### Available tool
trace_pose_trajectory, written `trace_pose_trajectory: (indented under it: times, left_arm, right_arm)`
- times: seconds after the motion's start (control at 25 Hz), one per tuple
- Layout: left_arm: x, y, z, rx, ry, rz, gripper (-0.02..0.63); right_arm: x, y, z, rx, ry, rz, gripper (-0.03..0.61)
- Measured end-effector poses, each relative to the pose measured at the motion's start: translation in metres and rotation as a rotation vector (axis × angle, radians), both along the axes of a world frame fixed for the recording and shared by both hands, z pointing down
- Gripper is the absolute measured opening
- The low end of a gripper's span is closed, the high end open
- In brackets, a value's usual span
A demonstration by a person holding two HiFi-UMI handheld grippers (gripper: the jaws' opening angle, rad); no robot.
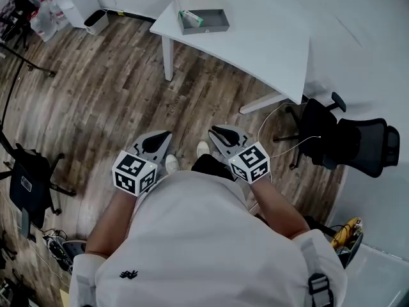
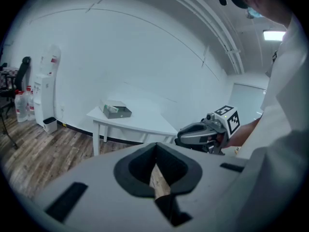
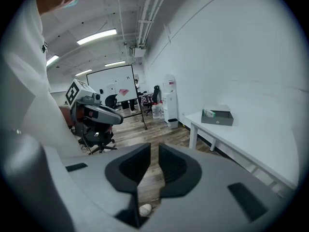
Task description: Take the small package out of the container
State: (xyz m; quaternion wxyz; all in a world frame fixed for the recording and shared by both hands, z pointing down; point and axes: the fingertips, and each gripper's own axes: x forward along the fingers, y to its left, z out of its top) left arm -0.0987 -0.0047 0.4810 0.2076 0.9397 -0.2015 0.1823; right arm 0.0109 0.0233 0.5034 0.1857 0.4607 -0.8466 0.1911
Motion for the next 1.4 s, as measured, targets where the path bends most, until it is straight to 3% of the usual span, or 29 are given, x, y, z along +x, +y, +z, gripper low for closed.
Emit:
trace_pose_trajectory:
  times: [0.32, 0.6, 0.96, 1.4]
  left_arm:
    - [-0.018, -0.039, 0.0, 0.022, -0.02, -0.116, 0.006]
    - [-0.027, -0.093, -0.004, 0.031, -0.031, -0.258, 0.006]
    - [-0.005, -0.153, -0.017, 0.05, -0.056, -0.368, 0.008]
    - [0.01, -0.185, -0.013, 0.004, -0.092, -0.519, 0.008]
  right_arm:
    - [-0.002, -0.063, 0.005, 0.014, 0.008, -0.096, 0.054]
    - [0.018, -0.143, 0.014, 0.021, 0.015, -0.159, 0.054]
    - [0.065, -0.261, 0.016, 0.054, 0.055, -0.208, 0.06]
    - [0.109, -0.387, 0.049, 0.047, 0.103, -0.218, 0.08]
